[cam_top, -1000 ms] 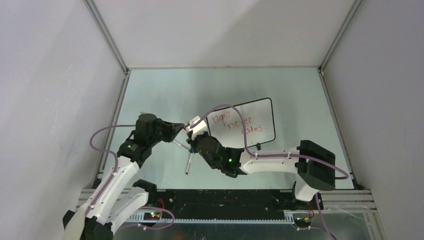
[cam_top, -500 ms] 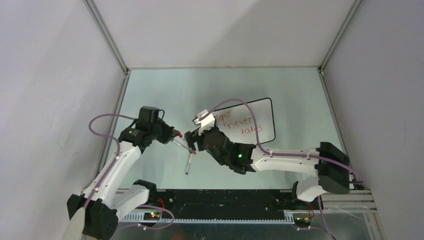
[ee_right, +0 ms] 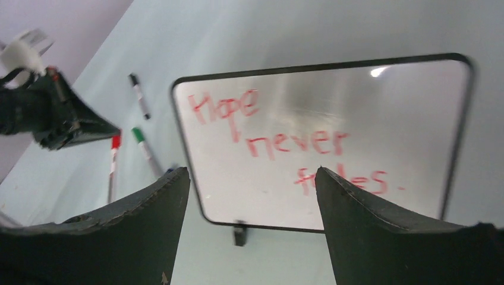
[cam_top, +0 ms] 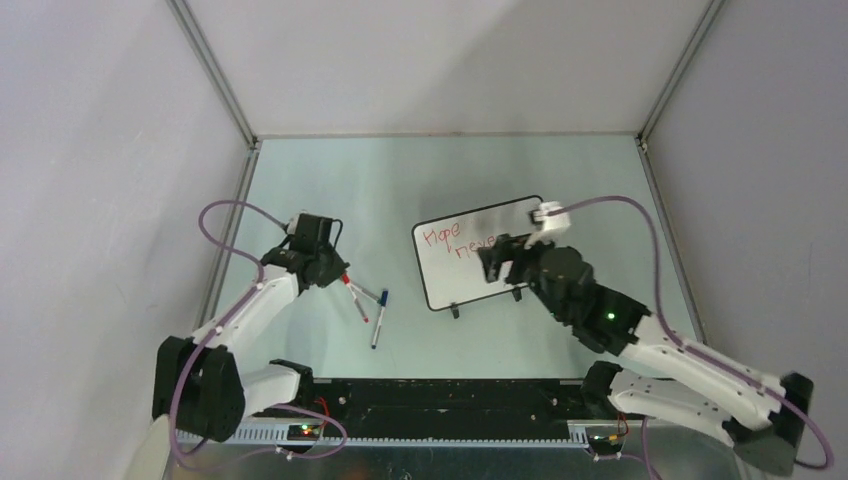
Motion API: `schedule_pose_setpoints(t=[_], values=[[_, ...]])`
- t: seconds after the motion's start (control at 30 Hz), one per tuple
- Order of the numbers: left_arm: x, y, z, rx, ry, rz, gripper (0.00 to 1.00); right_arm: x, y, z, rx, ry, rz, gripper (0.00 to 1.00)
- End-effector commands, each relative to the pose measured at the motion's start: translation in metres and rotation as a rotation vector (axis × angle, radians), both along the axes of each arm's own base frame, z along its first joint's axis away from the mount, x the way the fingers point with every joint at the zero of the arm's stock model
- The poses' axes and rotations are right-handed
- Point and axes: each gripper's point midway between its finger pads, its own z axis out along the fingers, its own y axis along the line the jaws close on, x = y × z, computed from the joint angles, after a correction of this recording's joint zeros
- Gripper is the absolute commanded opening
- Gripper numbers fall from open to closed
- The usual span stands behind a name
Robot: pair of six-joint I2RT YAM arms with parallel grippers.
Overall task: Write a sentence on the whiteboard
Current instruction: Put down the whiteboard marker at the center of the board.
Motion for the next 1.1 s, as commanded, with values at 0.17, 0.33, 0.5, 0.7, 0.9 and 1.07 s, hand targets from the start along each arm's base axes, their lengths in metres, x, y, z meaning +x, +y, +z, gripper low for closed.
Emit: schedule_pose_setpoints(t=[0.17, 0.33, 0.5, 0.7, 0.9, 1.07], values=[[0.042, 0.015, -0.019, 0.164, -0.053, -0.055, 0.17, 0.005, -0.126, -0.035, -0.013, 0.069, -0.36, 0.8], [0.049, 0.007, -0.023, 0.149, -0.093, -0.11, 0.49, 0.013, -0.183, -0.052, 0.001, 0.083, -0.568, 0.82], [0.045, 0.002, 0.003, 0.122, -0.224, -0.123, 0.84, 0.026, -0.222, -0.06, 0.049, 0.076, -0.708, 0.82], [0.041, 0.015, 0.048, 0.189, -0.384, -0.095, 0.81, 0.054, -0.256, -0.083, 0.07, 0.021, -0.8, 0.82], [0.038, 0.013, 0.08, 0.167, -0.65, -0.086, 1.0, 0.075, -0.253, -0.112, -0.01, -0.087, -0.698, 0.84], [0.035, 0.033, 0.096, 0.316, -0.883, -0.081, 0.99, 0.086, -0.25, -0.123, -0.086, -0.09, -0.65, 0.98]])
